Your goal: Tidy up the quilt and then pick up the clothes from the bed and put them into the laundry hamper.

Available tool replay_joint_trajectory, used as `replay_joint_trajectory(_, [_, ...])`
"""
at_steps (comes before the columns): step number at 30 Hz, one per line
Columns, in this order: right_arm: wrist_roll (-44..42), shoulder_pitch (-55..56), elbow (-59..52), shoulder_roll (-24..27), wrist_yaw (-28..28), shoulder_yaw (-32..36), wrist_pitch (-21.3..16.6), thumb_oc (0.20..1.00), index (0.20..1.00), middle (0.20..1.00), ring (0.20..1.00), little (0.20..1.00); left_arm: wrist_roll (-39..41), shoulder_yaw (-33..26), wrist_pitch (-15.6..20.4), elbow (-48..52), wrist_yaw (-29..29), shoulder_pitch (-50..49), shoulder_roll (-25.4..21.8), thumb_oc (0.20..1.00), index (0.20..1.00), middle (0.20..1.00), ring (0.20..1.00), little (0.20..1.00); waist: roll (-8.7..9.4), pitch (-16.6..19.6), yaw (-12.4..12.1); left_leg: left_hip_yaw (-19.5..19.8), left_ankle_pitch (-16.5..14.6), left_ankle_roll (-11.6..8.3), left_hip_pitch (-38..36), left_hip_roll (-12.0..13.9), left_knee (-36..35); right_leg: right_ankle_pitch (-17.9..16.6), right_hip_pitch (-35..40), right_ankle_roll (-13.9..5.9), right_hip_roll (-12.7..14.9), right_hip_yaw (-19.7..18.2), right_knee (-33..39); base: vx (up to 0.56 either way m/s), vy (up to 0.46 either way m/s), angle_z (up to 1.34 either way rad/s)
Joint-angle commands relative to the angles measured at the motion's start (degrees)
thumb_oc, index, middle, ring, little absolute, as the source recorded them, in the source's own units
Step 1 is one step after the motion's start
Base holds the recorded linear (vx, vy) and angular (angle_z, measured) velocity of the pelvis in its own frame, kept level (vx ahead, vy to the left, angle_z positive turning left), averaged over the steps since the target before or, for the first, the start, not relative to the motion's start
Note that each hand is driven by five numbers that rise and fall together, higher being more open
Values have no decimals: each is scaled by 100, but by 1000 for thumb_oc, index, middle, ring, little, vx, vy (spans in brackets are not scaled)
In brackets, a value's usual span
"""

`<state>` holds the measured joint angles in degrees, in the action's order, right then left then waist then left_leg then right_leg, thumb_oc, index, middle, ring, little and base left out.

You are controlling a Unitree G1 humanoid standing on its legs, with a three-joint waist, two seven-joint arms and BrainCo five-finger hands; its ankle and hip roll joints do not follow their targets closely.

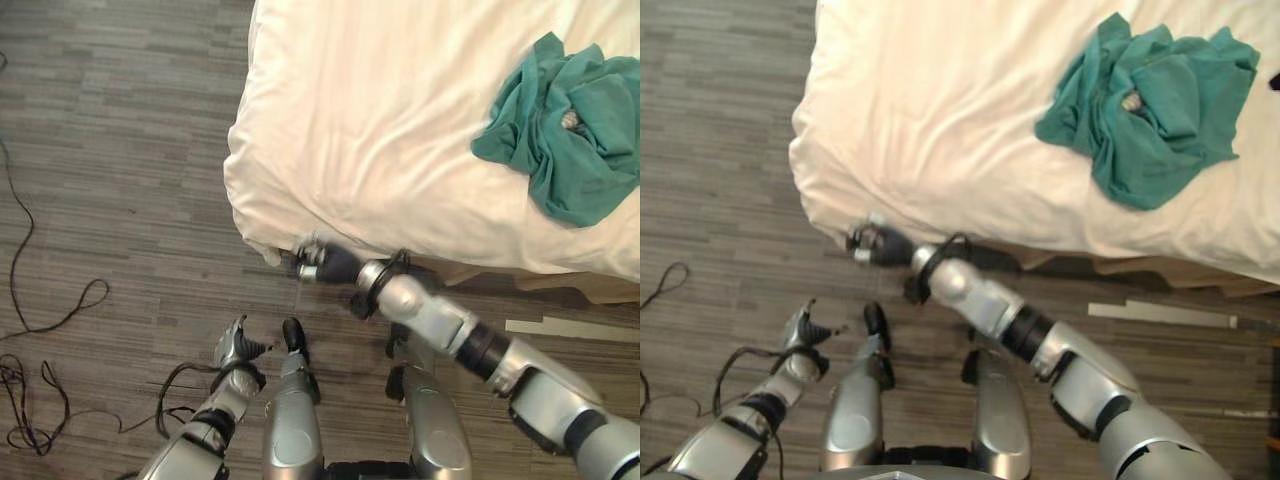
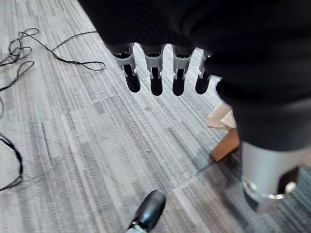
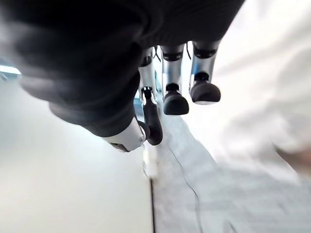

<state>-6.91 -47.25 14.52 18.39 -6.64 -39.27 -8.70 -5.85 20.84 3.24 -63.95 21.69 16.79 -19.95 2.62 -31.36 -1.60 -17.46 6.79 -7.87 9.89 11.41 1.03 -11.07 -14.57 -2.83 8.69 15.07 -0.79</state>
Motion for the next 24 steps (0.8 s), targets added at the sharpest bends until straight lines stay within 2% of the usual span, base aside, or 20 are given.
replay_joint_trajectory(1, [3,-332,248,68,-645,353,-381,200,200,200,200,200,-112,176,64,-93,14,9,111,1000,1000,1000,1000,1000,-182,156,-6,165,-656,20,353,80,494,965,-565,-670,461,-247,-951,-49,16,-23])
replay_joint_trajectory(2, [-423,-250,803,134,-792,716,-355,200,200,200,200,200,-81,186,102,-39,-11,2,137,1000,1000,1000,1000,1000,-218,156,40,137,-700,51,438,87,616,961,-672,-659,462,-315,-1027,-38,12,-19])
replay_joint_trajectory(3, [-425,-252,806,135,-790,717,-358,200,200,200,200,200,-80,188,103,-39,-12,4,136,1000,1000,1000,1000,1000,-217,156,34,134,-704,51,441,89,622,962,-677,-659,461,-320,-1032,-46,43,-12])
replay_joint_trajectory(4, [-1015,49,1375,116,-847,1108,-313,200,200,200,200,200,-117,214,105,102,-50,-34,161,1000,1000,1000,1000,1000,-234,156,92,88,-781,74,483,94,739,966,-741,-655,459,-387,-1070,-22,47,-15])
replay_joint_trajectory(5, [-1143,500,1723,213,-913,1391,-224,200,200,200,200,200,-46,235,177,518,-156,-60,168,1000,1000,1000,1000,1000,-256,156,166,80,-837,97,474,84,799,983,-727,-666,476,-405,-1101,-21,47,-12])
replay_joint_trajectory(6, [-1143,507,1720,214,-913,1394,-223,200,200,200,200,200,-46,239,173,525,-158,-66,166,1000,1000,1000,1000,1000,-257,156,161,79,-842,96,469,86,803,985,-722,-667,474,-405,-1102,15,40,-14])
replay_joint_trajectory(9, [-1108,2225,2167,395,-874,2389,-73,200,200,200,200,200,114,271,346,1470,-518,-141,175,1000,1000,1000,1000,1000,-266,156,445,59,-939,123,230,8,796,1022,-460,-735,559,-406,-1091,29,33,3])
replay_joint_trajectory(10, [-1106,2236,2161,395,-874,2394,-71,200,200,200,200,200,114,277,344,1474,-519,-147,173,1000,1000,1000,1000,1000,-267,156,441,58,-939,122,220,7,792,1022,-451,-736,559,-405,-1088,120,11,5])
replay_joint_trajectory(11, [-943,3366,2687,336,-799,3098,91,200,200,200,200,200,-38,244,272,1506,-728,-202,141,1000,1000,1000,1000,1000,-175,310,719,-17,-998,112,-125,-45,666,1025,-165,-767,566,-460,-959,101,-1,1])
replay_joint_trajectory(12, [-941,3374,2683,335,-799,3101,92,200,200,200,200,200,-38,248,272,1507,-727,-206,141,1000,1000,1000,1000,1000,-175,311,714,-20,-996,112,-132,-46,660,1024,-160,-768,566,-461,-956,134,-6,7])
replay_joint_trajectory(15, [-838,4301,3166,90,-712,3494,189,200,200,200,200,200,-144,135,162,1223,-790,-358,140,1000,1000,1000,1000,1000,-32,576,1002,-300,-1047,92,-563,-7,505,1065,-1,-782,435,-530,-920,121,-26,-27])
replay_joint_trajectory(16, [-801,4433,3444,45,-644,3540,256,200,200,200,200,200,-195,69,124,1127,-809,-438,122,1000,1000,1000,1000,1000,6,673,1108,-540,-1053,62,-780,55,417,1049,16,-787,425,-433,-954,176,26,-43])
replay_joint_trajectory(17, [-714,4544,3630,-3,-608,3581,273,307,307,307,307,307,-183,8,113,1018,-816,-481,126,1000,1000,1000,1000,1000,1,732,1123,-824,-1177,-22,-1080,165,357,1071,32,-890,551,23,-1128,110,0,-75])
replay_joint_trajectory(18, [-593,4558,3779,-34,-569,3566,321,683,683,683,683,683,-176,-52,103,929,-836,-506,147,1000,1000,1000,1000,1000,5,793,1074,-1373,-1143,-116,-1318,345,305,957,67,-959,957,1090,-1339,72,20,-193])
replay_joint_trajectory(19, [-428,4648,3871,-91,-581,3516,318,1000,1000,1000,1000,1000,-218,-48,105,857,-859,-517,181,1000,1000,1000,1000,1000,-26,863,1024,-1704,-1118,-139,-1471,400,254,940,185,-893,1273,1951,-1547,-12,-71,-276])
replay_joint_trajectory(20, [-242,4645,4026,-98,-547,3402,369,1000,1000,1000,1000,1000,-333,-44,100,724,-862,-557,190,1000,1000,1000,1000,1000,-2,1028,963,-2282,-1114,-187,-1656,481,237,933,460,-819,1653,3076,-1590,93,-94,-301])
replay_joint_trajectory(21, [-54,4734,4179,-146,-593,3328,364,1000,1000,1000,1000,1000,-653,78,100,521,-874,-579,201,1000,1000,1000,1000,1000,-33,1131,1005,-2406,-1106,-188,-1753,534,281,1029,692,-686,1636,3366,-1622,82,-116,-194])
replay_joint_trajectory(22, [-42,4751,4182,-150,-600,3332,355,1000,1000,1000,1000,1000,-670,84,117,496,-862,-583,215,1000,1000,1000,1000,1000,-41,1132,988,-2417,-1110,-200,-1768,555,293,1048,702,-674,1616,3361,-1623,192,-410,-172])
replay_joint_trajectory(23, [132,4838,4460,-214,-620,3197,370,1000,1000,1000,1000,1000,-1311,323,47,56,-908,-596,252,1000,1000,1000,1000,1000,-70,1369,1213,-2679,-847,-349,-1766,994,829,1413,652,-391,964,2835,-1115,242,-482,-156])
replay_joint_trajectory(24, [236,4801,4601,-174,-648,3106,412,1000,1000,1000,1000,1000,-1324,262,-5,-131,-908,-634,335,1000,1000,1000,1000,1000,-96,1449,1225,-2566,-445,-482,-1754,1195,1401,1578,726,-289,596,2525,-694,363,-635,-218])
